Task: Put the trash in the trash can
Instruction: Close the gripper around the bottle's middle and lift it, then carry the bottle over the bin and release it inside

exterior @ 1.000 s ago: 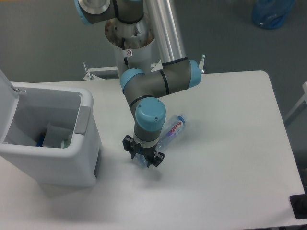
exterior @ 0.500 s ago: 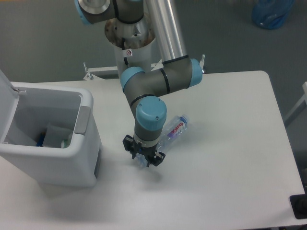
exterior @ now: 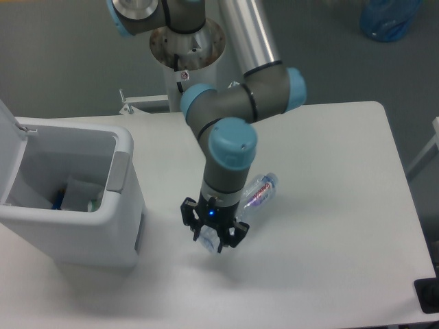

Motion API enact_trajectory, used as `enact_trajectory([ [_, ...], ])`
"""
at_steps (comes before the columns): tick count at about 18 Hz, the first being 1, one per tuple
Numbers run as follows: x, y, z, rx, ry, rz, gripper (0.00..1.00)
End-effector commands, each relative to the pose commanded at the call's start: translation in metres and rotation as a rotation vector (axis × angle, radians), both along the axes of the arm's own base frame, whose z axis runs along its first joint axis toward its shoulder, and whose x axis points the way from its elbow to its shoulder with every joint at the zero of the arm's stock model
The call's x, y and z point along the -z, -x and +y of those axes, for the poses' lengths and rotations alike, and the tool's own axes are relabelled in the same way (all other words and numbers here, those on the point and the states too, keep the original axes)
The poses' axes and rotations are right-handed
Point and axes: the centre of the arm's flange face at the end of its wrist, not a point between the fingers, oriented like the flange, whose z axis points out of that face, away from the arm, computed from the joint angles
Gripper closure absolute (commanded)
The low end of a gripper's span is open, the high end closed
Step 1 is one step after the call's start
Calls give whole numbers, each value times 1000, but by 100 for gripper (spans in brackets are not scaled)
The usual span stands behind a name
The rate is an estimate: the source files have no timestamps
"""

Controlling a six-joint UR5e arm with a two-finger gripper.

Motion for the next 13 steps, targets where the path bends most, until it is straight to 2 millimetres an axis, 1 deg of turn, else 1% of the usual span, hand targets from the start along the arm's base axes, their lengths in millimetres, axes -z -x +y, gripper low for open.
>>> enact_trajectory([
  [2,-34,4,8,-9,-109,-43,73],
  [4,-68,6,11,-24,-215,-102,73],
  [6,-104,-2,14,-4,-325,-175,73],
  [8,-137,-7,7,24,-422,-222,73],
  [10,-158,-5,3,60,-500,-264,72],
  [12,-175,-9,3,103,-561,-296,73],
  [13,-192,-12,-4,123,-599,-299,73],
])
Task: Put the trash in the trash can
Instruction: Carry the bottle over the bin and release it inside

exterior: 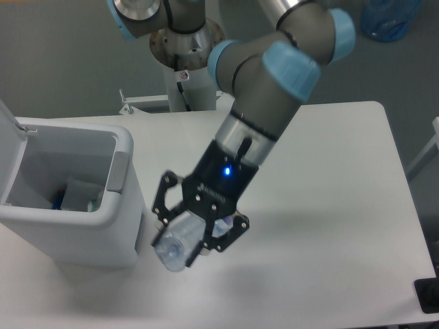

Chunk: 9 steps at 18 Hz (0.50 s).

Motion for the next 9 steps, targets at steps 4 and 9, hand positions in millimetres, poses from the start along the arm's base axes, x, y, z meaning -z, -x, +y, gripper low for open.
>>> enact_trajectory([
  [4,-45,-17,-17,76,-129,-33,73],
  [9,-91,-58,-31,156,-219,-45,73],
])
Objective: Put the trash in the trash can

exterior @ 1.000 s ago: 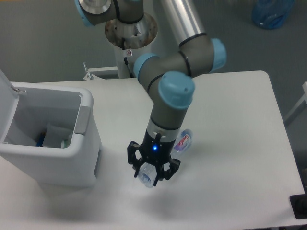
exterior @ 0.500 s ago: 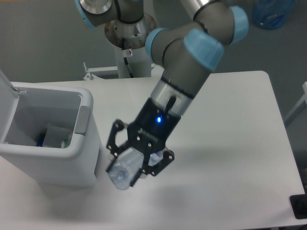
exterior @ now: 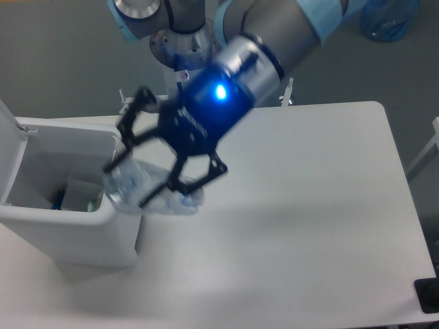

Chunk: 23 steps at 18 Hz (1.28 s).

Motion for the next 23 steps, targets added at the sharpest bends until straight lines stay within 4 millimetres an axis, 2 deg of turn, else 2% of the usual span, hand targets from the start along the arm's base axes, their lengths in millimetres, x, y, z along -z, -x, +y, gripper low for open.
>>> enact_trajectory([
  [2,-10,-18,-1,32,-8,-33,73],
  [4,-8,-38,10,69,-4,-38,73],
  [10,29,-97,40,179,42,-86,71],
  [12,36,-105,43,194,49,-92,68],
  [15,45,-105,43,195,54,-94,44],
  [16,47,-105,43,197,49,-87,24],
  [17,52,-105,43,199,49,-85,11],
  [20,60,-109,37,197,59,-94,0],
  [23,65,-104,33,181,71,-100,0],
])
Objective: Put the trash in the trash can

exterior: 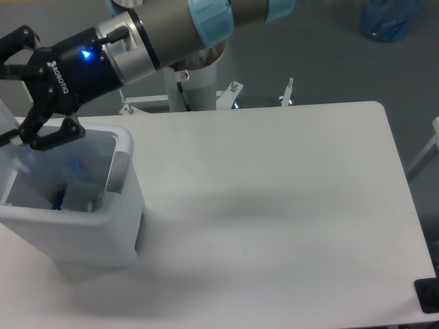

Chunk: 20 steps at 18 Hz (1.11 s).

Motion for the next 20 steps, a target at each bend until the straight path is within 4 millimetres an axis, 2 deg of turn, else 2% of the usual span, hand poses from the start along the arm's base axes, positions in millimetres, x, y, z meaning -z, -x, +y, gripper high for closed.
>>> enact_trajectory([
  [1,1,11,-4,-19,1,1,0],
  [4,8,70,-26,-127,13,6,0],
  [7,38,148,-55,-287,80,49,0],
  [9,65,199,-78,-378,127,61,0],
  [11,89,237,-103,-447,162,90,0],
  [14,123,279,-129,-540,263,160,0],
  [16,142,300,-143,-591,360,267,0],
  [20,172,316,-157,-605,547,503,0],
])
